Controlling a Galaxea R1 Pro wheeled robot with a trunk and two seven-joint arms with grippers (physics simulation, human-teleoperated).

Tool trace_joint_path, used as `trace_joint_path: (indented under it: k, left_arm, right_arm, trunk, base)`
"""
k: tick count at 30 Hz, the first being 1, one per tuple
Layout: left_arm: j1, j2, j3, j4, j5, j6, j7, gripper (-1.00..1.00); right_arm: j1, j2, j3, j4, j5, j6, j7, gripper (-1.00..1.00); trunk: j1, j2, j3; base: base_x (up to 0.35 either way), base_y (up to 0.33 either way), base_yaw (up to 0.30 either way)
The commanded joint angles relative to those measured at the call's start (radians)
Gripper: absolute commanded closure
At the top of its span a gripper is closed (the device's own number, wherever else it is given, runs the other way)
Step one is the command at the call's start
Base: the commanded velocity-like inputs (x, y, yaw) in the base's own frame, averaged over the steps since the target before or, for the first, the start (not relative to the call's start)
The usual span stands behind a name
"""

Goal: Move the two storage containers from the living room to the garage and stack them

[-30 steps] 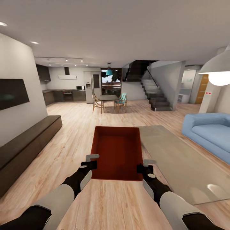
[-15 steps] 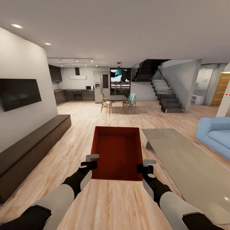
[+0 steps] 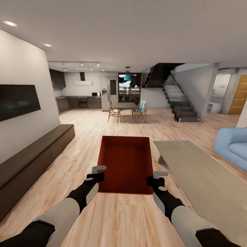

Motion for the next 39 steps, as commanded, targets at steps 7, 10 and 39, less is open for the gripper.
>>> trace_joint_path:
  k: [7,10,39]
  left_arm:
    - [0.000,0.014,-0.006,0.018,0.002,0.007,0.041,1.00]
    - [0.000,0.014,-0.006,0.018,0.002,0.007,0.041,1.00]
    - [0.000,0.014,-0.006,0.020,0.002,0.007,0.041,1.00]
  right_arm:
    - [-0.002,-0.001,-0.024,-0.003,0.003,-0.007,-0.088,1.00]
    - [-0.002,-0.001,-0.024,-0.003,0.003,-0.007,-0.088,1.00]
    - [-0.002,-0.002,-0.023,-0.003,0.003,-0.006,-0.088,1.00]
  trunk:
    - [0.001,-0.001,-0.001]
    - [0.001,-0.001,-0.001]
    - [0.001,-0.001,-0.001]
  base:
    - [0.325,0.000,0.000]
    - [0.325,0.000,0.000]
    - [0.326,0.000,0.000]
